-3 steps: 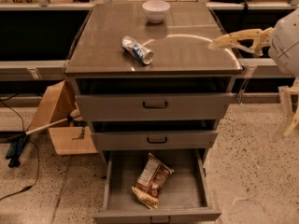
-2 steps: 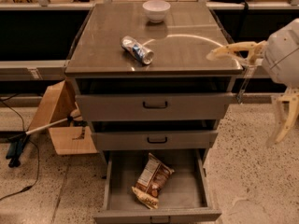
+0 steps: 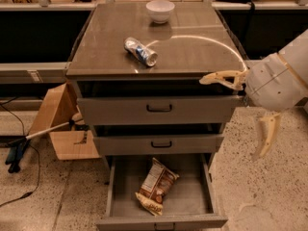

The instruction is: Pick brown chip bag from bottom drawer and place on counter

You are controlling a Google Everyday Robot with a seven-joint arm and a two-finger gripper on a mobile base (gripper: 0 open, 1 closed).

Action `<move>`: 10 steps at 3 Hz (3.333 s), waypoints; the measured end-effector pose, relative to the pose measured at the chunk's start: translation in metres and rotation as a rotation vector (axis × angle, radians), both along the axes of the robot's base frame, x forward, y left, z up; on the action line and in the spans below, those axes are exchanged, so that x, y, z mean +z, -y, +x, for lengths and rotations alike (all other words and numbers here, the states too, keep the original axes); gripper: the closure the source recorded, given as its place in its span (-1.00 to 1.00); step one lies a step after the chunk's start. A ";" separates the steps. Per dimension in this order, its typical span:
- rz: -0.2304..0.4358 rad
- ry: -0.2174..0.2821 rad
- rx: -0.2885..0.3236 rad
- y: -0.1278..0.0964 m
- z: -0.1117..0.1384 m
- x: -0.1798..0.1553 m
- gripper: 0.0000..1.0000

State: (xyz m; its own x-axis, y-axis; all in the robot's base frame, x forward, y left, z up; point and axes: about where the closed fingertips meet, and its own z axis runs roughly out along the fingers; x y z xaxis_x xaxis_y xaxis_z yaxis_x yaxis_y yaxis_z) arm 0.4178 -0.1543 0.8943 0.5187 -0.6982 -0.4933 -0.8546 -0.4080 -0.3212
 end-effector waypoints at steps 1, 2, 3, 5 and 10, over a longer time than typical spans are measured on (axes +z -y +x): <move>0.033 -0.039 0.028 -0.010 0.001 -0.031 -1.00; 0.098 -0.078 0.038 -0.018 -0.002 -0.054 -1.00; 0.191 -0.118 0.019 -0.024 -0.008 -0.076 -1.00; 0.195 -0.153 -0.021 -0.030 -0.010 -0.091 -1.00; 0.139 -0.138 -0.301 -0.036 0.038 -0.234 -1.00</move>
Offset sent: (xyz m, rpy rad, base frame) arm -0.0054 0.0247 -0.0822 0.1814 0.1305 0.0464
